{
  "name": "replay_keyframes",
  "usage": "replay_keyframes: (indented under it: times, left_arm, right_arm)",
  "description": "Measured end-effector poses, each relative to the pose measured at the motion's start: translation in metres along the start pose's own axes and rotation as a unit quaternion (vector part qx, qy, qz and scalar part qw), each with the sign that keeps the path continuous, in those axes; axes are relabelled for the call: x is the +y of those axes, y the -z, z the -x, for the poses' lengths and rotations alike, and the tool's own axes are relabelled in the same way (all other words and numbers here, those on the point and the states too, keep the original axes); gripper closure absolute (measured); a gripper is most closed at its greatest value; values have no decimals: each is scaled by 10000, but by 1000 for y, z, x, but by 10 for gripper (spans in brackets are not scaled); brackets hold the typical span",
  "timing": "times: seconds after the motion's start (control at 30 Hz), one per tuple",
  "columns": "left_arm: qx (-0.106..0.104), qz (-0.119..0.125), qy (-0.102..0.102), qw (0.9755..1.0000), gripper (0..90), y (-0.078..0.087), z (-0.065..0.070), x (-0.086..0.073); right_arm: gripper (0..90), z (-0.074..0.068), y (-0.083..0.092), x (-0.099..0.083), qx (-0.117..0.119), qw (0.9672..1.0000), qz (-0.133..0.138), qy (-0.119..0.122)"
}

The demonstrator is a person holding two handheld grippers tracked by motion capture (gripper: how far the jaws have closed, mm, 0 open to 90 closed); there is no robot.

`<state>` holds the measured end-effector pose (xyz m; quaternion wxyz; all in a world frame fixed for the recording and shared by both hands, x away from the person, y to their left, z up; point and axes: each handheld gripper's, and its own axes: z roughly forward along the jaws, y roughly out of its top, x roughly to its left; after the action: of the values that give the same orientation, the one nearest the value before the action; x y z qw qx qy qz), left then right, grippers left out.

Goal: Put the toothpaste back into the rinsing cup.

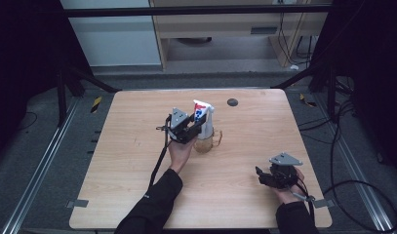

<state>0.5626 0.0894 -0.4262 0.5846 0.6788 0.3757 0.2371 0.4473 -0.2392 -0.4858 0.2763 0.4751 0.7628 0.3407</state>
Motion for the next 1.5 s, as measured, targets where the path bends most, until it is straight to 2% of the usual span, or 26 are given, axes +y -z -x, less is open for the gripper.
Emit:
replay_keyframes:
  times: [0.17, 0.27, 0.37, 0.53, 0.57, 0.6, 0.67, 0.77, 0.8, 0.83, 0.87, 0.93, 0.97, 1.0, 1.03, 1.17, 1.23, 1.37, 1.5]
  left_arm:
    - [-29, -164, -29, 9999, 606, 4, 1, 0]
    - [5, -286, -118, 9995, 598, 5, -1, -5]
    - [-12, -404, -111, 9991, 585, 6, -3, -9]
    - [29, -616, -190, 9979, 489, 7, -2, -14]
    - [-18, -572, -187, 9982, 468, 9, -3, -15]
    - [-33, -434, -183, 9989, 525, 13, -4, -14]
    - [-119, -245, -80, 9996, 523, 22, -4, -7]
    - [-112, -268, -165, 9994, 466, 31, -1, 0]
    - [-64, -404, -309, 9987, 440, 37, 0, 5]
    - [-64, -404, -309, 9987, 409, 37, 0, 5]
    - [-125, -623, -193, 9978, 384, 42, 0, 8]
    - [-149, -650, -210, 9976, 368, 47, 0, 7]
    - [-66, -720, -397, 9966, 359, 57, 1, 5]
    - [-66, -720, -397, 9966, 349, 57, 1, 5]
    - [-9, -862, -540, 9948, 343, 66, 0, 2]
    - [58, -1027, -585, 9930, 307, 89, -8, -10]
    - [165, -1186, -689, 9904, 301, 100, -14, -17]
    - [373, -1404, -534, 9879, 282, 120, -30, -31]
    - [597, -1662, -385, 9835, 277, 139, -46, -43]
  right_arm:
    - [274, 0, 0, 0, -8, 10000, 10, -6]
    - [274, 0, 0, 0, 5, 10000, 6, -8]
    - [273, -1, 0, 0, 1, 10000, 12, -10]
    - [271, 0, 1, 1, -16, 10000, 31, 0]
    - [271, 0, 1, 0, -17, 10000, 23, -10]
    - [271, 0, 1, 0, -17, 10000, 13, -9]
    - [271, -1, 2, 0, -19, 10000, 27, 4]
    - [270, -1, 2, 1, -30, 10000, 20, -2]
    - [269, -2, 2, 1, -30, 10000, 28, 8]
    - [269, -2, 2, 1, -30, 10000, 28, 8]
    - [268, -3, 3, 1, -35, 10000, 44, 32]
    - [265, -3, 3, 1, -27, 10000, 52, -1]
    - [263, -3, 4, 1, -29, 10000, 60, -4]
    - [263, -3, 4, 1, -29, 10000, 60, -4]
    - [258, -3, 5, 1, -51, 10000, 73, 8]
    - [246, 1, 7, -1, -83, 9999, 125, -54]
    - [238, 2, 7, -2, -112, 9999, 84, -64]
    - [227, 4, 8, -3, -130, 9998, 99, -126]
    - [213, 6, 8, -3, -148, 9997, 110, -178]
